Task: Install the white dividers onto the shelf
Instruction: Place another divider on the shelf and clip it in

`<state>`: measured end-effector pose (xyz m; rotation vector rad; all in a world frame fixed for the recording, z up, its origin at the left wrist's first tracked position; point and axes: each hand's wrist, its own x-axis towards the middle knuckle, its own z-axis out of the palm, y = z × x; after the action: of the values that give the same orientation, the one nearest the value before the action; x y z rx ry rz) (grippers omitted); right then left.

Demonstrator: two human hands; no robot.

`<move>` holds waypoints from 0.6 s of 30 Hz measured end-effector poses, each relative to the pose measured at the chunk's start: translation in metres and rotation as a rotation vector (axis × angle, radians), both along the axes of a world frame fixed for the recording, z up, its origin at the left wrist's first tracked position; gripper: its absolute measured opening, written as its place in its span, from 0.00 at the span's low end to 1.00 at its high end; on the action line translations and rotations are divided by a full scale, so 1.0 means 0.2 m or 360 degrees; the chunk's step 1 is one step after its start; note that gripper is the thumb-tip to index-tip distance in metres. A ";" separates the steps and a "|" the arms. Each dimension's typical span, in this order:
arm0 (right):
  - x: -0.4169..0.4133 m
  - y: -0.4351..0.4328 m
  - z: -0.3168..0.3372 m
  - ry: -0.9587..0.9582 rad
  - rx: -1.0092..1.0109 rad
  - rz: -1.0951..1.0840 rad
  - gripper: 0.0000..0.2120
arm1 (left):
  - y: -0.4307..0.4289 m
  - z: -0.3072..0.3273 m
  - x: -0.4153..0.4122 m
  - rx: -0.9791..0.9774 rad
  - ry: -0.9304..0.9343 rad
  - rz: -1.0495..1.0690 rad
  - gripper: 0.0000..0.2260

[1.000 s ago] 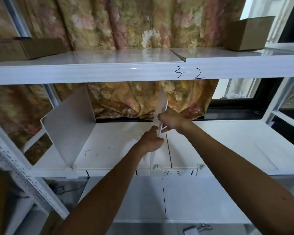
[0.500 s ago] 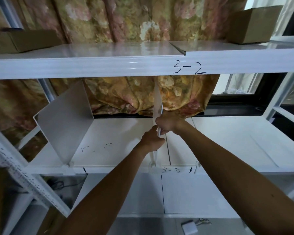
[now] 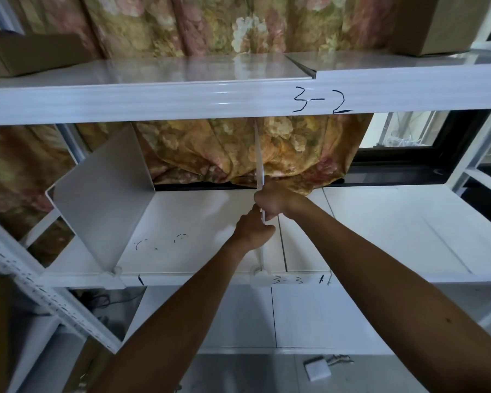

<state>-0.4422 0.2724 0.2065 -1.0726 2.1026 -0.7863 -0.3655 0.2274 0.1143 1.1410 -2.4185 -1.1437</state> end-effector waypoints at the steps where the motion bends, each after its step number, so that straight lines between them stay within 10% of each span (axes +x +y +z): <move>1: 0.00 -0.01 0.00 -0.0003 0.0010 0.0000 0.12 | 0.00 0.00 0.00 0.0008 -0.0009 0.0005 0.21; 18: 0.02 -0.06 0.01 0.0025 0.0083 0.0149 0.23 | -0.04 0.04 0.03 0.0097 -0.0049 -0.0022 0.14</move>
<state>-0.4385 0.2604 0.2093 -1.1438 2.0585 -0.6760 -0.3600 0.2189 0.1232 1.1698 -2.4342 -1.2207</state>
